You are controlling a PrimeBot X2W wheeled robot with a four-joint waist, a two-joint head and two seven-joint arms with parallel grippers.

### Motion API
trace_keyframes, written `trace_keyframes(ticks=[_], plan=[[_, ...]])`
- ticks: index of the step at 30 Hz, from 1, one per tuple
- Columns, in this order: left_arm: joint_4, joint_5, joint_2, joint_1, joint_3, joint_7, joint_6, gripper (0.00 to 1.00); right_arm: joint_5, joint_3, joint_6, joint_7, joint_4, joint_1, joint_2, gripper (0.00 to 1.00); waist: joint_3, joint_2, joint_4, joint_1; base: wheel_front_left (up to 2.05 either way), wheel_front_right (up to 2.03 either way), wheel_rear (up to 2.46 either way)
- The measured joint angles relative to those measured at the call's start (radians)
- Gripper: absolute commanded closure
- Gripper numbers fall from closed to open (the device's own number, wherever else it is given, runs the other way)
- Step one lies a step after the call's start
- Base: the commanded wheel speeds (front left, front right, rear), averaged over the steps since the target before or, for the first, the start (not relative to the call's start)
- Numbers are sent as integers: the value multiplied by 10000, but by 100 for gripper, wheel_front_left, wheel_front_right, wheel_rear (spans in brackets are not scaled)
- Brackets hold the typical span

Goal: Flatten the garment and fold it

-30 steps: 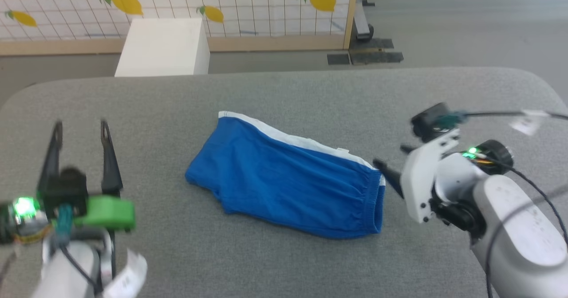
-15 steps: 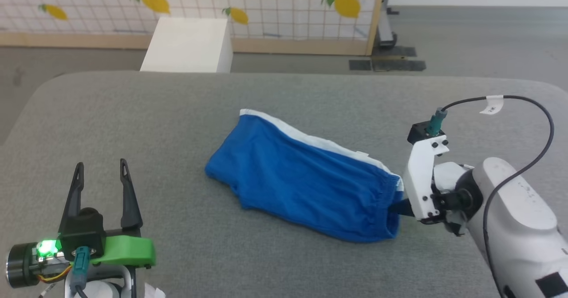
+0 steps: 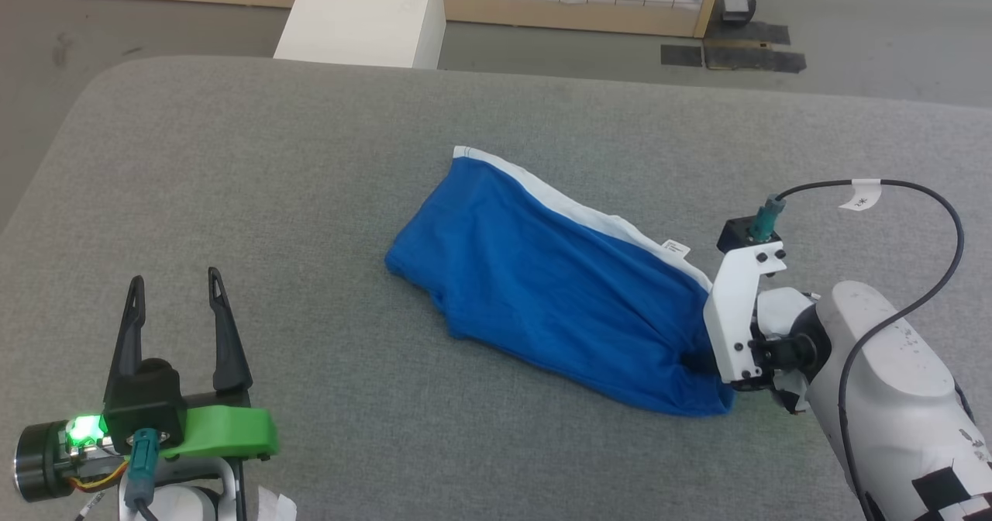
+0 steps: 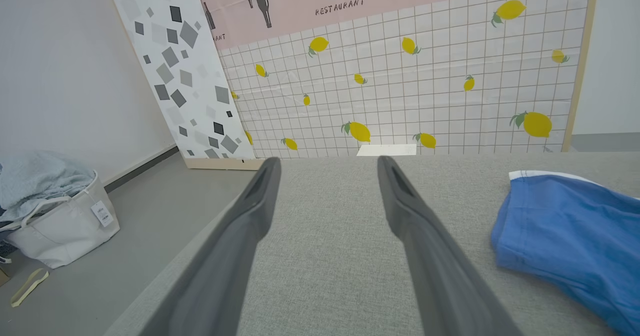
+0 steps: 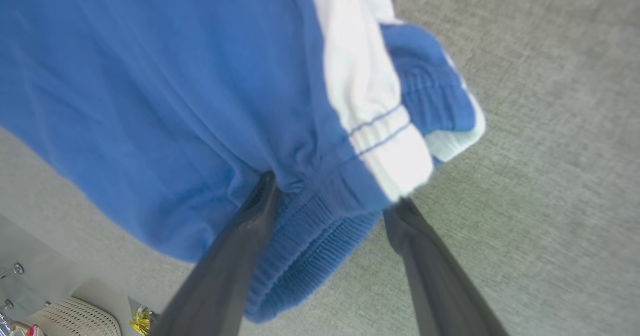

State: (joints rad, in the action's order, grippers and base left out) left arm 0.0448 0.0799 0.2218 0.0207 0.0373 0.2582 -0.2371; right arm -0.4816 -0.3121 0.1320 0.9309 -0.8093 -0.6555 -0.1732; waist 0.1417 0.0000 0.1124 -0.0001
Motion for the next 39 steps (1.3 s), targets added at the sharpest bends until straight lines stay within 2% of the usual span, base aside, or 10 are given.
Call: trace_keyframes(ticks=[1,2,3,11,16,19,23,31,36,39], plan=[[0,-10,-35,0,-38,-2,0,0,-2,-21,2,-31,10,-1,4,0,34,0,7,0,0,0,0],[0,-13,-71,1,-82,-2,31,0,-2,-71,2,-84,46,-1,6,43,73,0,7,0,0,0,0],[-6,-17,-107,1,-123,-2,84,0,-27,-119,2,-163,100,-1,10,100,105,0,-3,0,0,0,0],[-127,-280,-305,5,-351,0,276,0,-546,-696,2,-832,527,36,-27,100,65,0,-186,1,0,0,0],[-178,-364,-334,-64,-462,-2,357,0,-1126,-1369,2,-1133,1323,319,-456,100,-156,0,-328,1,0,0,0],[-224,-395,-351,-120,-502,-2,424,0,-1643,-1733,2,-1231,2123,518,-1016,100,-291,0,-408,1,0,0,0],[-224,-464,-408,-220,-518,0,437,0,-2180,-2019,2,-1151,3028,720,-2094,100,-430,0,-543,1,0,0,0],[-159,-543,-439,-231,-466,0,633,0,-2387,-2301,2,-535,3540,954,-4420,100,-378,1,-629,1,0,0,0],[-142,-658,-387,-189,-284,0,744,0,-2314,-2151,2,-451,3379,966,-5338,100,-231,0,-529,1,0,0,0],[-171,-740,-276,-128,-217,-2,779,0,-2301,-1753,0,-504,3033,965,-5517,100,-116,0,-457,1,0,0,0]])
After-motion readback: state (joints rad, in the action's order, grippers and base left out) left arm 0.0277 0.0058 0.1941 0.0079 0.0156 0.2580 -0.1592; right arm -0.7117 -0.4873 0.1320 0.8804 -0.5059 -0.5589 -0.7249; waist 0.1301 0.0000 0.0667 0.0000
